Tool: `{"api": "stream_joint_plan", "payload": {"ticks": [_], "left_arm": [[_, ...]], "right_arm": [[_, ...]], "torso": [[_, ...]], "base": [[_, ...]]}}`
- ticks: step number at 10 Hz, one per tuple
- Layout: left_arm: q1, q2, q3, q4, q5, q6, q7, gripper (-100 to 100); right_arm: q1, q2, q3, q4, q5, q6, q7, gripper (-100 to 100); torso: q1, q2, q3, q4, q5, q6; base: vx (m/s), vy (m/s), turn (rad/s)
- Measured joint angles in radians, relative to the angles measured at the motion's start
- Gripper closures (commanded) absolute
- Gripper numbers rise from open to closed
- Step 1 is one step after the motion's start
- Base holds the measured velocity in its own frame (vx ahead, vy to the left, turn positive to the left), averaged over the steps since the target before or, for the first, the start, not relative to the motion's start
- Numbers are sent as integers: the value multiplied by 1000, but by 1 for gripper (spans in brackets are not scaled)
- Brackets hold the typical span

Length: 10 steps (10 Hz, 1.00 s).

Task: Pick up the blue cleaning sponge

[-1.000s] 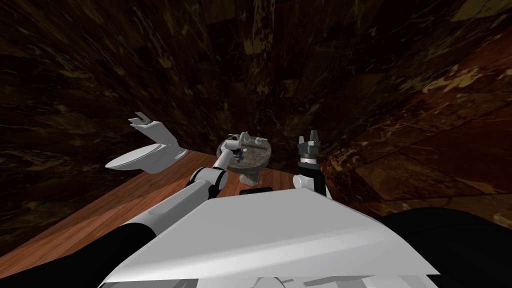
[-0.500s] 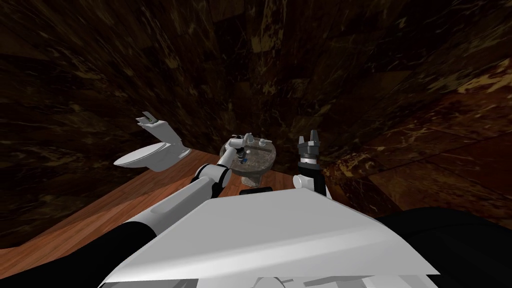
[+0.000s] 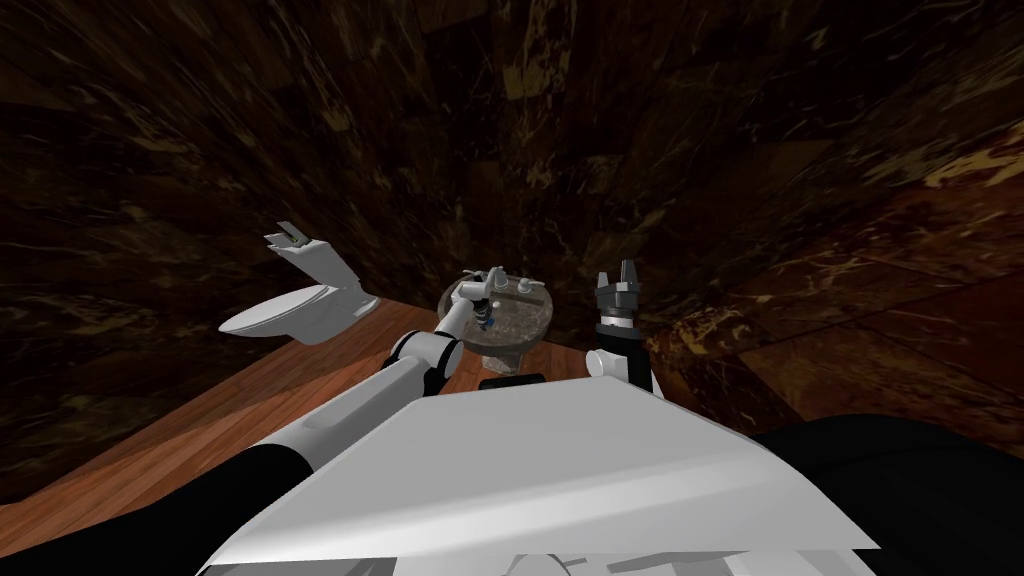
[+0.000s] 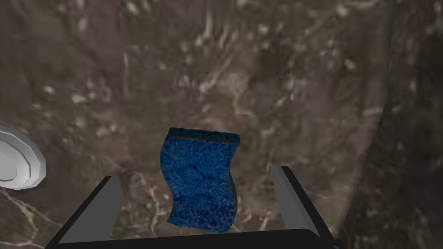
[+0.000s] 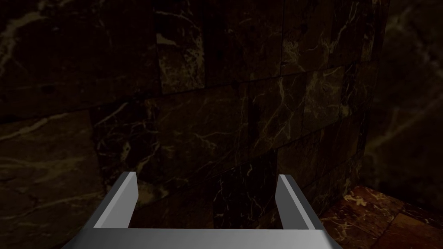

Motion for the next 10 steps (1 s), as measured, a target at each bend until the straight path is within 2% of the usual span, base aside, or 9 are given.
{"api": "stream_joint_plan", "payload": {"ticks": [1, 5, 6, 7, 9, 10], "left_arm": [[1, 0, 0, 1, 0, -4, 0, 100], [1, 0, 1, 1, 0, -3, 2, 100], [1, 0, 1, 1, 0, -3, 2, 0], [1, 0, 1, 1, 0, -3, 1, 100], [-15, 5, 2, -26, 7, 34, 1, 100], [-16, 6, 2, -29, 7, 40, 1, 0]], "right_arm": [[0, 0, 0, 0, 0, 0, 0, 0], [0, 0, 0, 0, 0, 0, 0, 0], [0, 0, 0, 0, 0, 0, 0, 0], [0, 0, 0, 0, 0, 0, 0, 0], [0, 0, 0, 0, 0, 0, 0, 0], [0, 0, 0, 0, 0, 0, 0, 0]], "torso": [[0, 1, 0, 0, 0, 0], [0, 0, 0, 0, 0, 1], [0, 0, 0, 0, 0, 1], [0, 0, 0, 0, 0, 1], [1, 2, 1, 1, 0, 0], [1, 1, 1, 0, 0, 1]], "base": [[0, 0, 0], [0, 0, 3], [0, 0, 0], [-17, 7, 40], [-14, 6, 15], [0, 0, 0]]}}
